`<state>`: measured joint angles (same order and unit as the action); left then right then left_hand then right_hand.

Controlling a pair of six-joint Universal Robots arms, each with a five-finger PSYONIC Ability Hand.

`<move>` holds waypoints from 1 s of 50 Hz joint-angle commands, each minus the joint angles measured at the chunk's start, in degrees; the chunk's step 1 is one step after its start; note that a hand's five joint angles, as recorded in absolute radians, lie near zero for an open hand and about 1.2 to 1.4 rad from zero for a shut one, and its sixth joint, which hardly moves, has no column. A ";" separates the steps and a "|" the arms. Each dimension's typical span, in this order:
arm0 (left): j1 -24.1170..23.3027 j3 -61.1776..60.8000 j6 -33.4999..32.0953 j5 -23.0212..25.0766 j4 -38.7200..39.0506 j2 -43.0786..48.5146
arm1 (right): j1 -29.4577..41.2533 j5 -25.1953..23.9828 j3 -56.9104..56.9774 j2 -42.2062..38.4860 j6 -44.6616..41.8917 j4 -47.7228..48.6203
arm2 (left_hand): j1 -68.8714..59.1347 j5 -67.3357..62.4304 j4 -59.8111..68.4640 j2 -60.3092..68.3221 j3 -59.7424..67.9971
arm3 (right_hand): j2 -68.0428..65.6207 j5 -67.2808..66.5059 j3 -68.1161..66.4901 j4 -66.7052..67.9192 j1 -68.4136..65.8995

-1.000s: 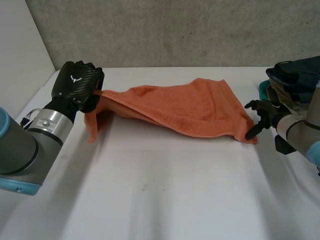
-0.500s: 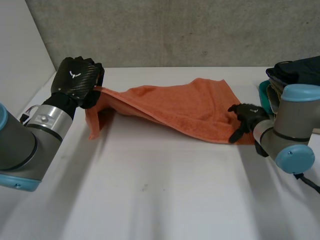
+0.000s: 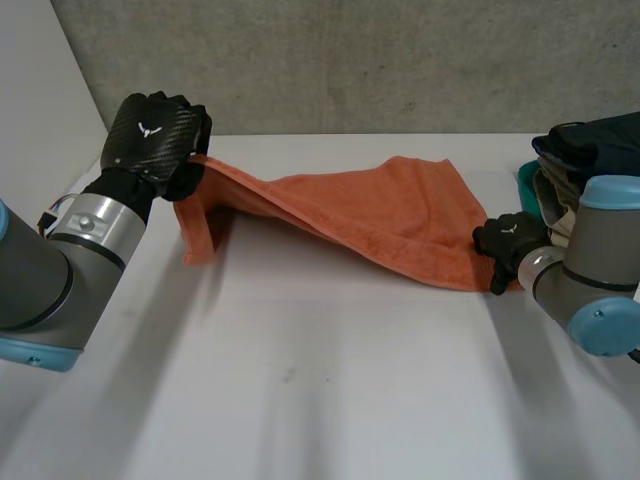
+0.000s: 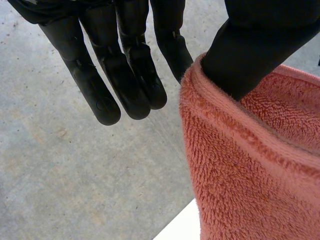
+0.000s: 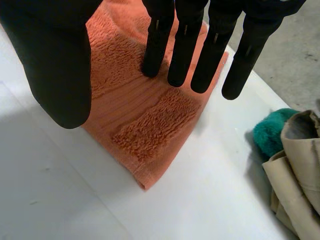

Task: Fold the laundry.

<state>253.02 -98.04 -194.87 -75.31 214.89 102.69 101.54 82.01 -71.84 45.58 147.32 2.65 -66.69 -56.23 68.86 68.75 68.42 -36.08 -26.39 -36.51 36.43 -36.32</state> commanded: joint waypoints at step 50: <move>3.61 -0.83 -2.79 0.69 -24.58 -9.33 | -7.23 -0.27 -5.41 25.33 -21.62 -22.31 | -13.31 -13.77 11.14 11.25 11.58 | -43.92 -43.61 -43.49 43.57 -43.68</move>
<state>254.76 -98.42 -195.66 -74.84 202.16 98.85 97.19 81.20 -70.70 59.13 137.75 -3.97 -66.69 -56.24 68.86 68.75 68.42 -67.65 -56.27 -67.97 68.53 -64.66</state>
